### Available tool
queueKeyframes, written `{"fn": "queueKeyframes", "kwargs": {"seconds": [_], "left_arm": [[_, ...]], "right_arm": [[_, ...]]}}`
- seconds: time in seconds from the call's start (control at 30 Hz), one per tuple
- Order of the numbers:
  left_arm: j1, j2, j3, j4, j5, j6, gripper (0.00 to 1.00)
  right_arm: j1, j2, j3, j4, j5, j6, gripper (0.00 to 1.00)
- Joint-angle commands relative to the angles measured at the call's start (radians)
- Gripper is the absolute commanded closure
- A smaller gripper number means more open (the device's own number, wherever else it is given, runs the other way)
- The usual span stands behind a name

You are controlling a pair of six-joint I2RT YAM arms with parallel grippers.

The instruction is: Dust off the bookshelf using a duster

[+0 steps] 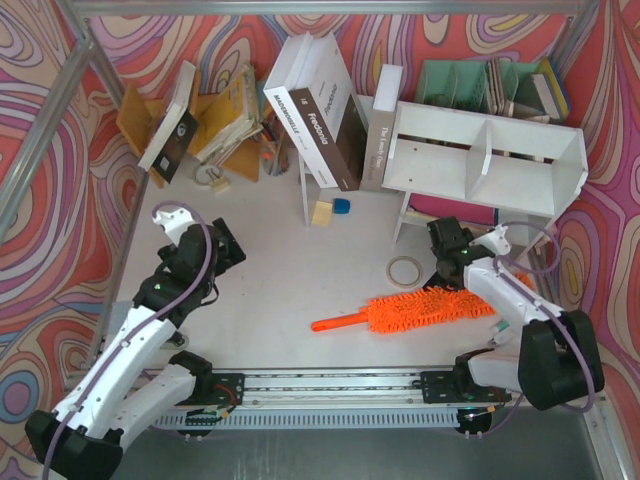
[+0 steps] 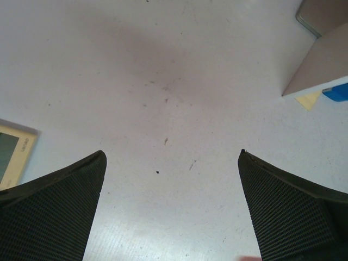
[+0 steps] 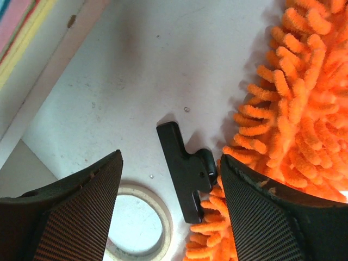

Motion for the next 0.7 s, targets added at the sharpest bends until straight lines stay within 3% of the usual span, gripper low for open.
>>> {"fn": "queueKeyframes", "kwargs": {"seconds": [0.0, 0.13, 0.37, 0.67], "left_arm": [[-0.032, 0.025, 0.014, 0.041, 0.043, 0.04, 0.02], [-0.084, 0.067, 0.037, 0.058, 0.056, 0.065, 0.02], [-0.158, 0.121, 0.067, 0.081, 0.065, 0.097, 0.02], [-0.185, 0.151, 0.072, 0.08, 0.025, 0.1, 0.02]], "right_arm": [[-0.002, -0.079, 0.044, -0.114, -0.018, -0.043, 0.32], [0.029, -0.165, 0.041, -0.195, -0.064, -0.055, 0.31], [0.101, -0.206, 0.061, -0.404, -0.086, 0.063, 0.31], [0.105, -0.223, -0.022, -0.46, -0.13, 0.158, 0.34]]}}
